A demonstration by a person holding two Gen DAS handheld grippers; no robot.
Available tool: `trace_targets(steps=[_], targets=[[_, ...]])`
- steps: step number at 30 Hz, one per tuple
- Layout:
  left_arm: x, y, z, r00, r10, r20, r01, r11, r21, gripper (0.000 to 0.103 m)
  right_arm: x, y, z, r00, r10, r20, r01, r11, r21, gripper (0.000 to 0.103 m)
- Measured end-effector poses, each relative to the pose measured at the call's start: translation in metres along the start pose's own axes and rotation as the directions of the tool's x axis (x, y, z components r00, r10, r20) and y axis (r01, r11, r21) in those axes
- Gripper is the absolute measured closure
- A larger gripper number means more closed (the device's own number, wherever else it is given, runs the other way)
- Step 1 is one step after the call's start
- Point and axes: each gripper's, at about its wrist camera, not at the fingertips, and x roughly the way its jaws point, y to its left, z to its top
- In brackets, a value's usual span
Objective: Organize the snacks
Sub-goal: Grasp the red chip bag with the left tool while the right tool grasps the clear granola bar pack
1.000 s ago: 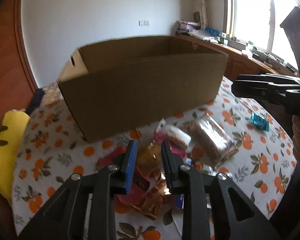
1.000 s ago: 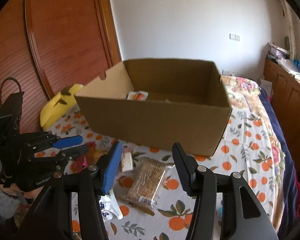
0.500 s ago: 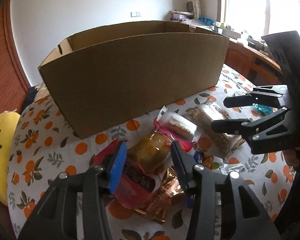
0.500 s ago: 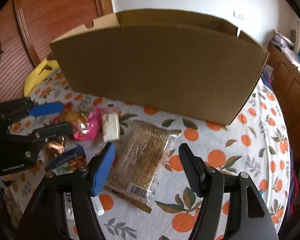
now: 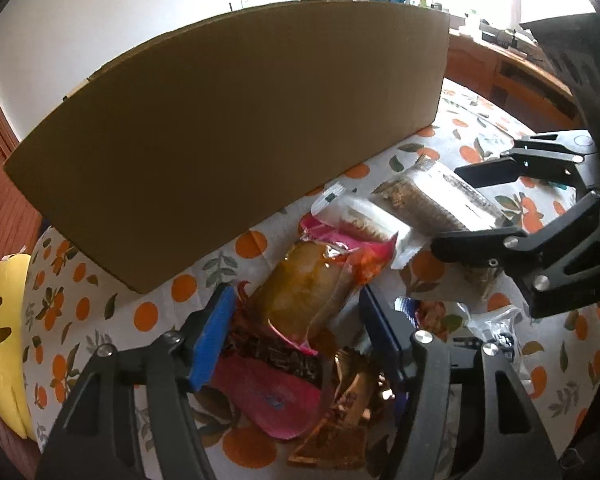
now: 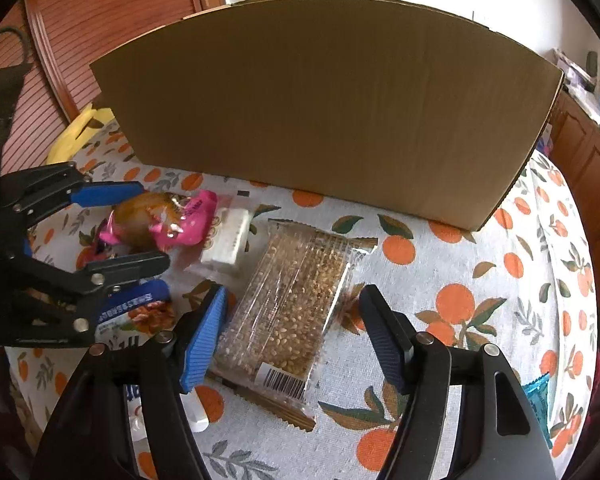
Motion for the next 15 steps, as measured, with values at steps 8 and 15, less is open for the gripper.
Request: trace_targets(steps=[8,15], targets=[[0.0039,0.0067,0.0008,1.000,-0.022,0.016,0.023,0.998,-0.054,0.034,-0.0022,0.0000,-0.0044,1.000,0.002,0.010,-0.002,1.000,-0.016,0.033],[0.0043,0.0086,0.0022,1.000,-0.022,0.016,0.023,0.998,-0.062,0.033,-0.0031,-0.0003,-0.0056,1.000,0.009,0.020,-0.008,1.000,-0.020,0.033]])
